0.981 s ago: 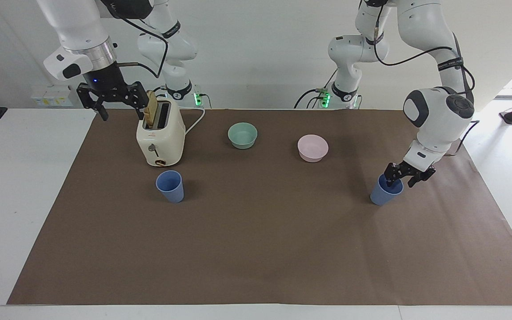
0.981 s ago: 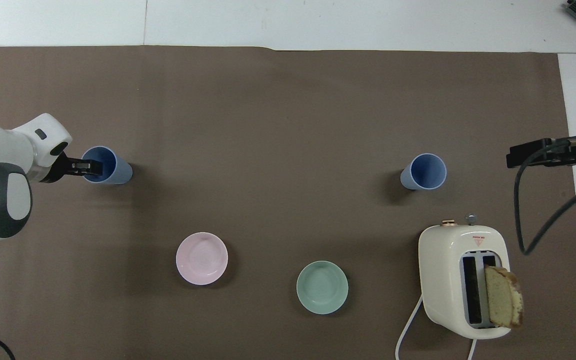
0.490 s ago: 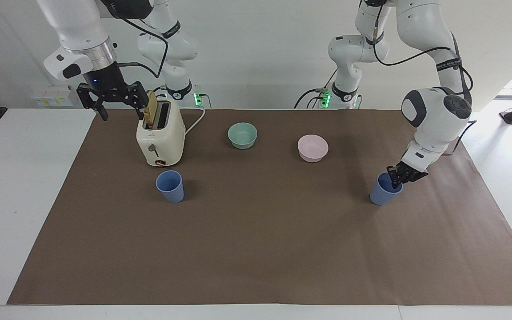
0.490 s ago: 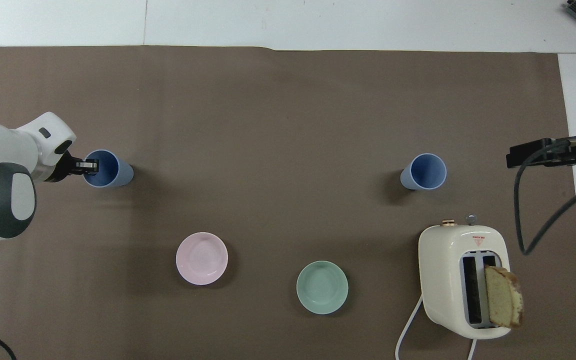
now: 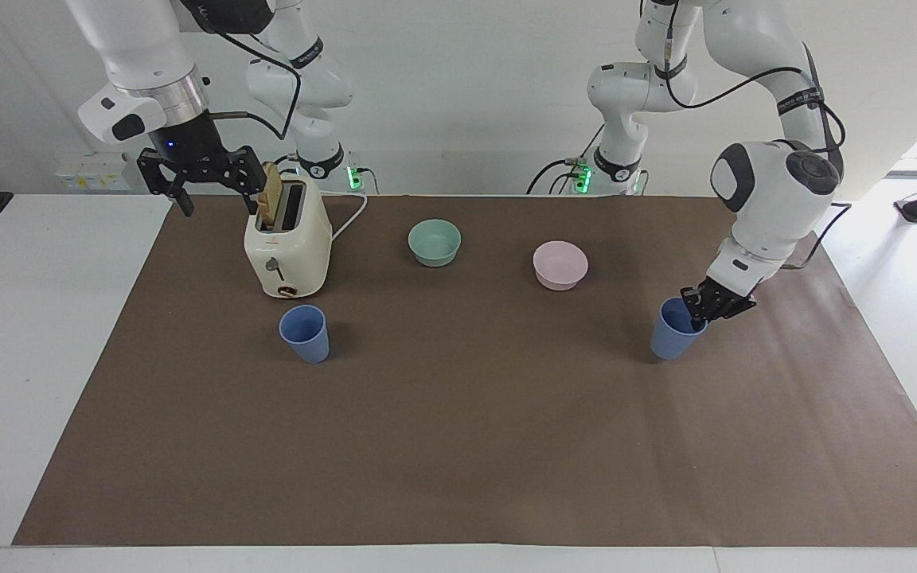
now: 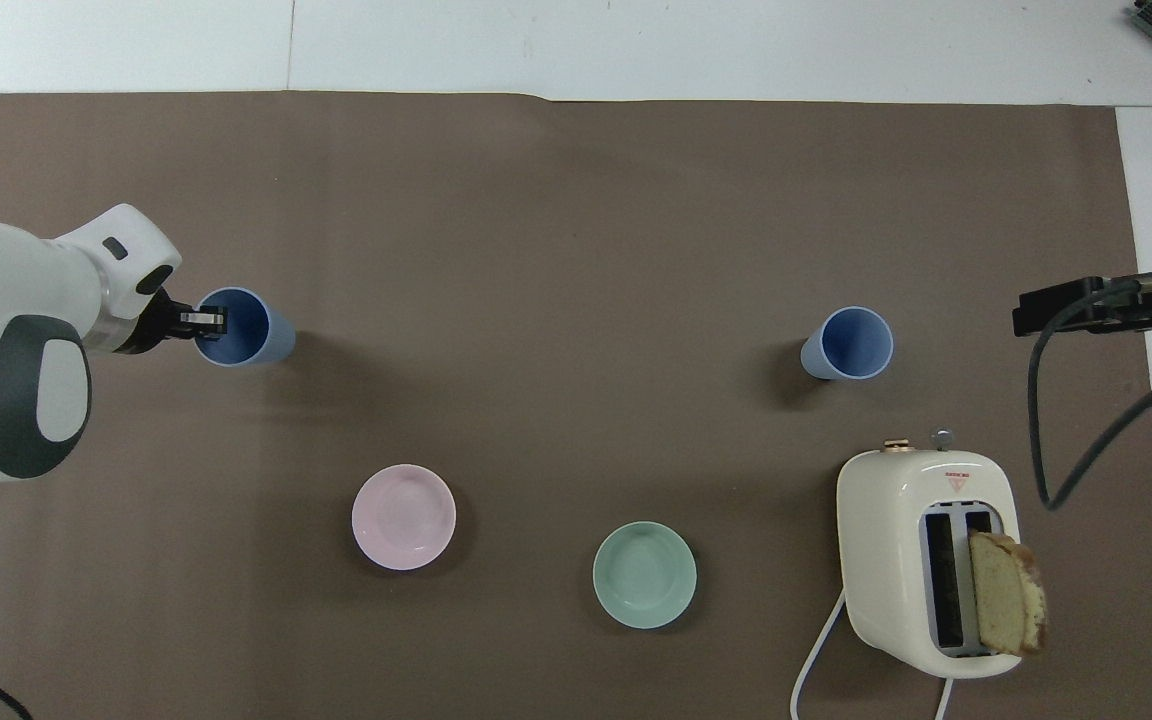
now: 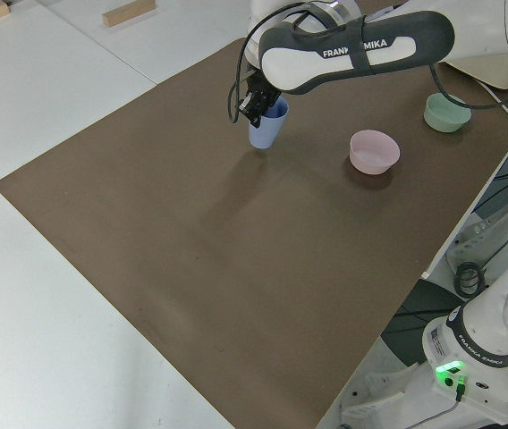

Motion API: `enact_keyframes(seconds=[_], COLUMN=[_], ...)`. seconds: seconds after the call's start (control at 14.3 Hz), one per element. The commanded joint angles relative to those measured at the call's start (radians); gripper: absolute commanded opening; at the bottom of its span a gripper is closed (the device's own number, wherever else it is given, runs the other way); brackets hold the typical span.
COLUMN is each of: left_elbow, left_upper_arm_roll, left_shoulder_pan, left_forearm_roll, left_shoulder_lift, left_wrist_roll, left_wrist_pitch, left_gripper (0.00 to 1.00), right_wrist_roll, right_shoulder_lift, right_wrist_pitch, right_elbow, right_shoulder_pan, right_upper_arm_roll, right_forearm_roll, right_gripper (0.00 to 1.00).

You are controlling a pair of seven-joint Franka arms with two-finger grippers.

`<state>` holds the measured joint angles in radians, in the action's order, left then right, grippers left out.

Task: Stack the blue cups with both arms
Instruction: 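Carry the blue cup with the left gripper to the table center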

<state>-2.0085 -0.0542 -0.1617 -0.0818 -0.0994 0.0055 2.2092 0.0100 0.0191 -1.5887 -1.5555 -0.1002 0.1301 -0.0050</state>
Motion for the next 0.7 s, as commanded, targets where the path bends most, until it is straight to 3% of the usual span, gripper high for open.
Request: enact_keyframes(seconds=[0.0, 0.35, 0.63], left_elbow=[0.002, -0.015, -0.021], left_upper_arm_roll=[-0.012, -0.009, -0.007], left_shoulder_pan=[-0.120, -0.298, -0.384], left_forearm_roll=[0.005, 0.007, 0.005], left_shoulder_lift=[0.007, -0.037, -0.079], left_wrist_roll=[-0.158, -0.392, -0.507], left_wrist_pitch=[0.004, 0.116, 0.161], left_gripper=[0.00, 0.00, 0.00], right_wrist_roll=[0.007, 0.007, 0.007], right_shoulder_lift=[0.002, 0.002, 0.002], right_wrist_pitch=[-0.007, -0.007, -0.013], right_elbow=[0.000, 0.000, -0.002], right_shoulder_pan=[-0.010, -0.010, -0.010], right_upper_arm_roll=[0.003, 0.003, 0.003], right_forearm_roll=[0.020, 0.020, 0.020], right_gripper=[1.00, 1.00, 1.00])
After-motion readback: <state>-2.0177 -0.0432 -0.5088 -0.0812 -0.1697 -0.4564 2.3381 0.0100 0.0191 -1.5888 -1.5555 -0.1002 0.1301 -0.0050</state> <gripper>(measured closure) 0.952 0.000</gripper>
